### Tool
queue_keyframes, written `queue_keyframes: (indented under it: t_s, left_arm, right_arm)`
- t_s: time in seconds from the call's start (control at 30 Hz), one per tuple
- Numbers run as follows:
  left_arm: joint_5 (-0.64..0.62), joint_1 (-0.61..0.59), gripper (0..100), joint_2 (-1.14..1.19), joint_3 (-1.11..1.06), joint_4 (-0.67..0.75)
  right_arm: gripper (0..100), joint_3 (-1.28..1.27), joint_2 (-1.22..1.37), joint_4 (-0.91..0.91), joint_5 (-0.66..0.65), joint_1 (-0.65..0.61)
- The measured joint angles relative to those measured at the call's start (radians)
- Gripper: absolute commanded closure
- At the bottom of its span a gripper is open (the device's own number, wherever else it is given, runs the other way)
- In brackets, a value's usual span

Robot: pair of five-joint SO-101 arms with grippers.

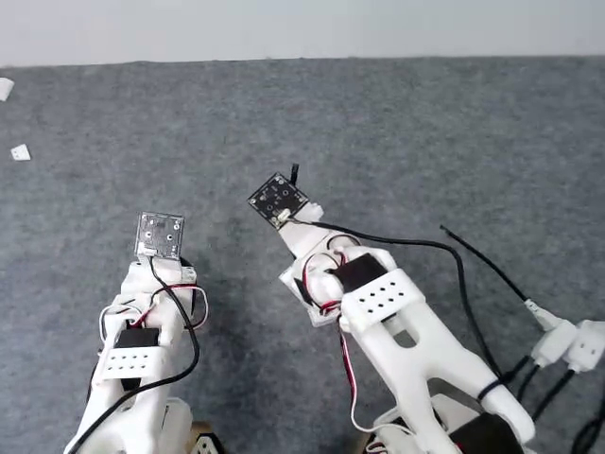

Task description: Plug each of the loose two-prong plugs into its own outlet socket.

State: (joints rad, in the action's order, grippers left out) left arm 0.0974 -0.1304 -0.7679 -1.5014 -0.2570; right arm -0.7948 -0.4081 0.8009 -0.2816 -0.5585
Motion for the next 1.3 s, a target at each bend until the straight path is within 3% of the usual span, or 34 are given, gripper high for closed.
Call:
queue_keyframes:
  t_s: [0.5,1.3]
  left_arm:
    - [0.003,-0.002,99,0.000,0.000,0.000]
    - [0.003,-0.020,99,0.000,0.000,0.000]
  right_arm:
    - [99.1,-0.129,-0.258,0.000,-0.058,0.060]
    - [99.1,-0.308,-0.276,-0.075,-0.115,0.017]
